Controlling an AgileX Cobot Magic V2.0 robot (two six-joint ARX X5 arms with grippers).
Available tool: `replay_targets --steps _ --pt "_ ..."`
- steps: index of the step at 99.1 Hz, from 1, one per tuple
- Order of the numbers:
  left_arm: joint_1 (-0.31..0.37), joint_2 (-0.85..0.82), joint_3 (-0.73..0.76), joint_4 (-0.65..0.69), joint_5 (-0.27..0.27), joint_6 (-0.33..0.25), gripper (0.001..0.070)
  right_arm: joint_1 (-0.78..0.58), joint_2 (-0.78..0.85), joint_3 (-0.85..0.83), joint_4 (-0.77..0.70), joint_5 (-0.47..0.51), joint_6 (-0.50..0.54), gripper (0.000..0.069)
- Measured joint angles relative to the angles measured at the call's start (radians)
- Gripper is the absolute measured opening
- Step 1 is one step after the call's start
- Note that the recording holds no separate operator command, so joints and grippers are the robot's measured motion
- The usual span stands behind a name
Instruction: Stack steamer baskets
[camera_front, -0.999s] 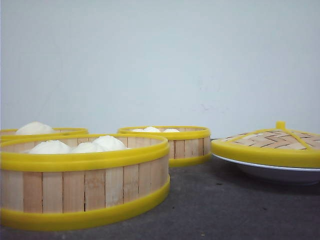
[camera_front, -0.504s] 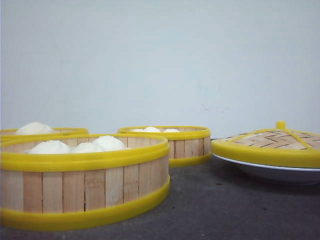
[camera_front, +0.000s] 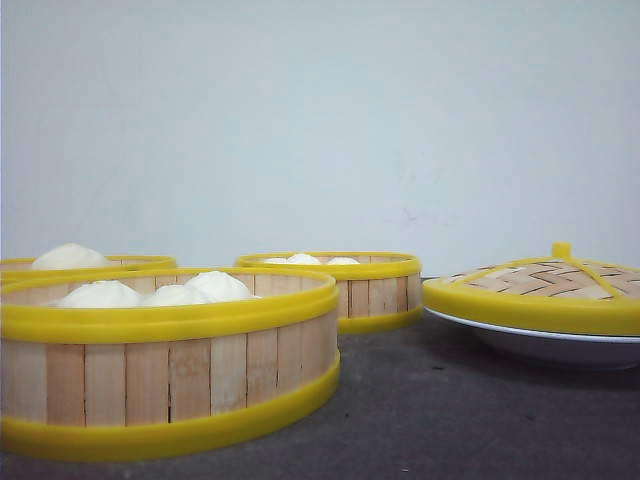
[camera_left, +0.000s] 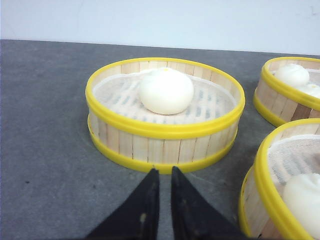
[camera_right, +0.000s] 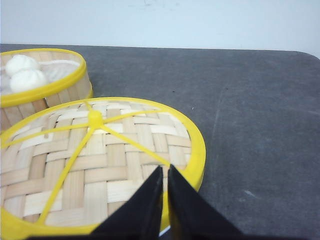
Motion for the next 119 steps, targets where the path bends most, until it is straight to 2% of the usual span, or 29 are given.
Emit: replay_targets --steps 107,119 --pt "0.0 0.0 0.0 0.0 0.0 0.0 0.0015 0.0 0.0 0.0 0.0 0.0 0.001 0.0013" --pt "0.0 0.0 0.0 0.001 0.0 -0.008 0.0015 0.0 0.0 0.0 0.0 0.0 0.029 0.0013"
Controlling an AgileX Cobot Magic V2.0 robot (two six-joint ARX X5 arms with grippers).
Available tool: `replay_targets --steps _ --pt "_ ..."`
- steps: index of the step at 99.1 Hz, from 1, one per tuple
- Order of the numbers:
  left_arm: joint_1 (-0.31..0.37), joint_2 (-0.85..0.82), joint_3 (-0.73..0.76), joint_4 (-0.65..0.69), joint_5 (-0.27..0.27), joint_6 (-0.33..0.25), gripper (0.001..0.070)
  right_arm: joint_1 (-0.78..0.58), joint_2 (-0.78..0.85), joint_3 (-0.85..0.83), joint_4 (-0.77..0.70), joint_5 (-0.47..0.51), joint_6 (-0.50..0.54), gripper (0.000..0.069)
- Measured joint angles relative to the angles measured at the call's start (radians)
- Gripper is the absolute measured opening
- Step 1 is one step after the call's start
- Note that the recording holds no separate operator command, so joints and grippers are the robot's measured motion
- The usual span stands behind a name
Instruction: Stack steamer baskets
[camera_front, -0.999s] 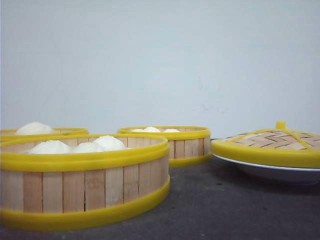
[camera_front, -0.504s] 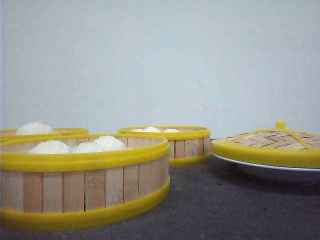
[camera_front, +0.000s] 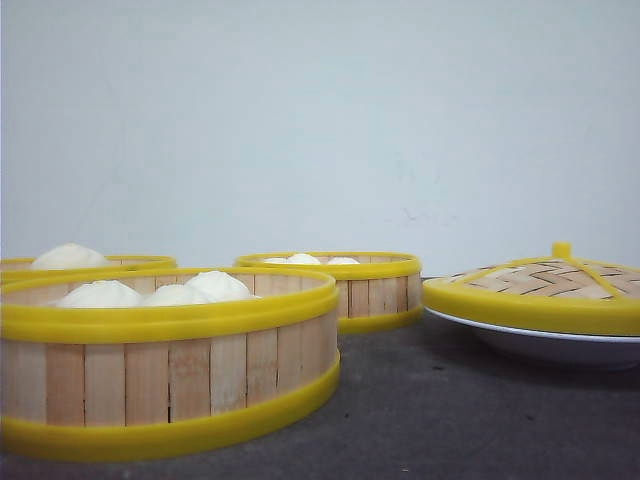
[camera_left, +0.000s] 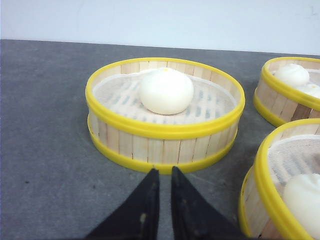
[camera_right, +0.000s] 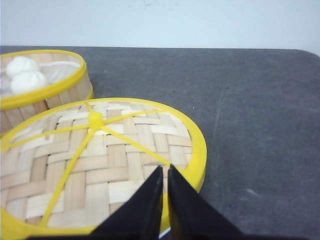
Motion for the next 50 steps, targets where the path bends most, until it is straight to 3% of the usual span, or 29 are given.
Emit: replay_targets --steps 15,28,40,50 --pt "0.0 0.0 0.001 0.039 0.0 -0.042 0.0015 0.0 0.0 0.002 0.065 -0.001 0.076 0.0012" --pt "0.0 0.002 0.035 0.018 0.0 -0.113 0.0015 0.0 0.013 0.08 0.067 -0.008 0.161 0.001" --pt "0.0 0.028 0.154 -0.021 0.001 -0.19 0.0015 0.0 0.067 0.237 0.063 -0.027 0.192 0.001" --pt "0.0 0.085 0.288 -0.066 0.004 -0.213 0.0015 0.0 0.159 0.366 0.006 -0.027 0.19 0.001"
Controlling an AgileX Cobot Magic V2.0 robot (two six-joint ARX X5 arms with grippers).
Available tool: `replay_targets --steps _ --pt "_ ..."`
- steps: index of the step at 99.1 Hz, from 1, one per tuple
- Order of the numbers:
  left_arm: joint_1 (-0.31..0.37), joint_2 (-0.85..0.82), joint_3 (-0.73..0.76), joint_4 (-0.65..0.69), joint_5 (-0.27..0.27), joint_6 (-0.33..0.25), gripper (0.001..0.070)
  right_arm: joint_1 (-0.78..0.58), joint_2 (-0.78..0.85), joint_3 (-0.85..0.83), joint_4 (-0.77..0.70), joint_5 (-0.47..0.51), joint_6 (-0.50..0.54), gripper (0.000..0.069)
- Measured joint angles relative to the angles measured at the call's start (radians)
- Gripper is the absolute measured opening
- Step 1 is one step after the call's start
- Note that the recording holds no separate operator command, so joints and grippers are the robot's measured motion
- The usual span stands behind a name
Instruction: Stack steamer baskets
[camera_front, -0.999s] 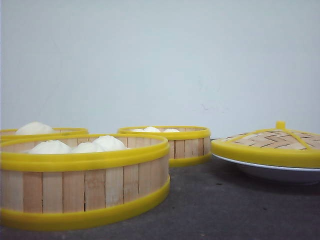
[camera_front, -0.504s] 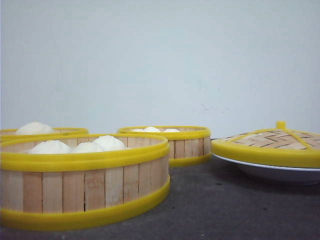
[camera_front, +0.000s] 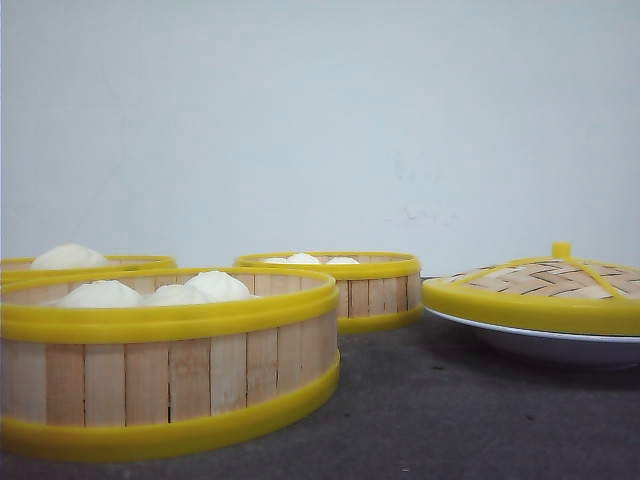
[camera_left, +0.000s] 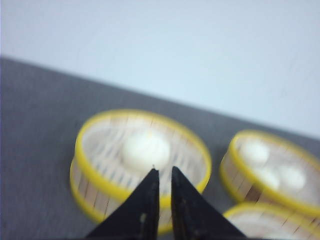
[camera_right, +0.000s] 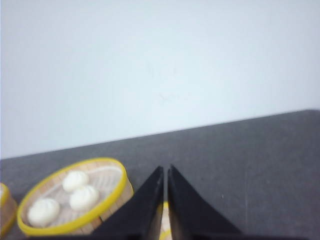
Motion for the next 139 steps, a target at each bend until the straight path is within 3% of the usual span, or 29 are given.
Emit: replay_targets --steps 17,44,69,99,104,110,117,122,129,139 --pt "0.0 0.164 0.204 -0.119 0.003 0.034 0.0015 0.0 0.208 0.192 -0.138 0.0 -0.048 0.001" --pt "0.0 0.447 0.474 -0.282 0.003 0.17 0.0015 0.0 0.523 0.416 -0.309 -0.085 -0.13 0.001" --pt "0.0 0.647 0.497 -0.36 0.003 0.225 0.0015 0.0 0.703 0.428 -0.394 -0.087 -0.148 0.001" --pt "0.0 0.679 0.497 -0.37 0.003 0.236 0.0015 0.0 0.741 0.428 -0.43 -0.085 -0.179 0.0018" --pt "0.0 0.679 0.497 -0.371 0.004 0.237 0.0021 0.0 0.741 0.428 -0.43 -0.085 -0.183 0.0067" --pt "0.0 0.679 0.497 -0.371 0.003 0.236 0.0075 0.0 0.741 0.428 -0.43 -0.085 -0.185 0.02" --pt "0.0 0.679 0.497 -0.371 0.003 0.237 0.0208 0.0 0.741 0.428 -0.43 -0.084 -0.185 0.0411" --pt "0.0 0.679 0.497 -0.371 0.003 0.237 0.0327 0.0 0.741 0.428 -0.43 -0.082 -0.185 0.0518" --pt "0.0 0.679 0.497 -0.371 0.004 0.237 0.042 0.0 0.741 0.428 -0.43 -0.082 -0.185 0.0586" --pt "0.0 0.679 0.497 -0.371 0.004 0.237 0.0459 0.002 0.741 0.428 -0.426 -0.088 -0.184 0.0612"
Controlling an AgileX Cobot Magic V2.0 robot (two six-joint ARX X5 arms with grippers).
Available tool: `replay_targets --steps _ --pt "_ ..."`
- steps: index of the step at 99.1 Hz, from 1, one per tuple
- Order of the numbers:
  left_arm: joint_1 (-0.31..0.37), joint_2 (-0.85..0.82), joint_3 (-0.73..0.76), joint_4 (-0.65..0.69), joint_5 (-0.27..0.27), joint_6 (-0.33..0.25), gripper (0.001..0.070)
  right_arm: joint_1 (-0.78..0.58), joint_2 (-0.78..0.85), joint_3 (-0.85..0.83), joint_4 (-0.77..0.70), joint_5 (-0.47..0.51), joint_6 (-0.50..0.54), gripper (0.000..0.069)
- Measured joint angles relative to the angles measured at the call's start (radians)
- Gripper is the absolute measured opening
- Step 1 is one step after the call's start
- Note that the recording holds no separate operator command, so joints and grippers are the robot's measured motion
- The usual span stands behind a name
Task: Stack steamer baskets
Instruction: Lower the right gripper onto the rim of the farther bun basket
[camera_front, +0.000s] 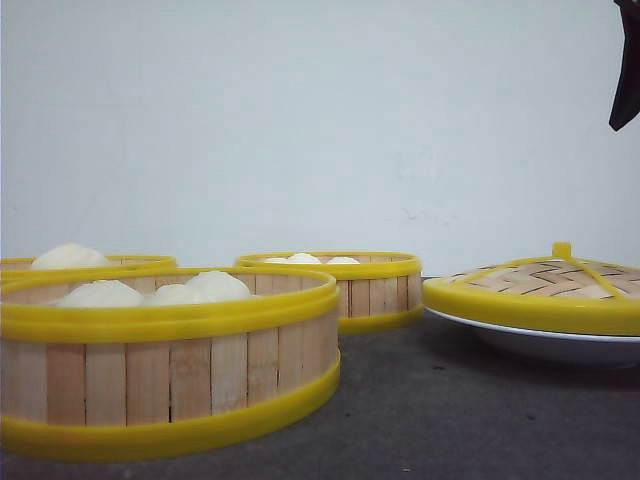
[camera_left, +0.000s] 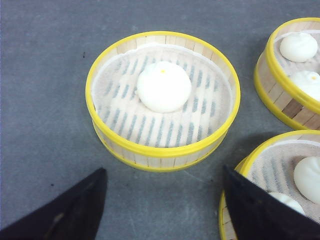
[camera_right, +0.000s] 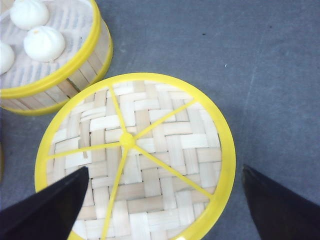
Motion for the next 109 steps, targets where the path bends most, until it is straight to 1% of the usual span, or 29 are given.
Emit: replay_targets --steps 14,26,46,79,93,109 --pt "0.0 0.0 0.0 0.0 0.0 0.0 0.0468 0.033 0.027 0.002 0.083 -0.04 0.015 0.0617" --pt "0.0 0.0 0.0 0.001 0.0 0.0 0.0468 0.09 0.121 0.047 0.135 -0.043 0.039 0.0617" --pt "0.0 0.0 0.0 0.002 0.0 0.0 0.0468 0.162 0.359 0.237 0.151 -0.043 0.045 0.0617" --pt "0.0 0.001 0.0 0.002 0.0 0.0 0.0468 0.198 0.8 0.566 0.141 -0.043 0.038 0.0617" --pt "0.0 0.001 0.0 0.002 0.0 0.0 0.0468 0.207 0.942 0.68 0.126 -0.035 0.037 0.0617" --pt "0.0 0.001 0.0 0.002 0.0 0.0 0.0468 0.223 1.073 0.773 0.117 0.013 0.033 0.0617"
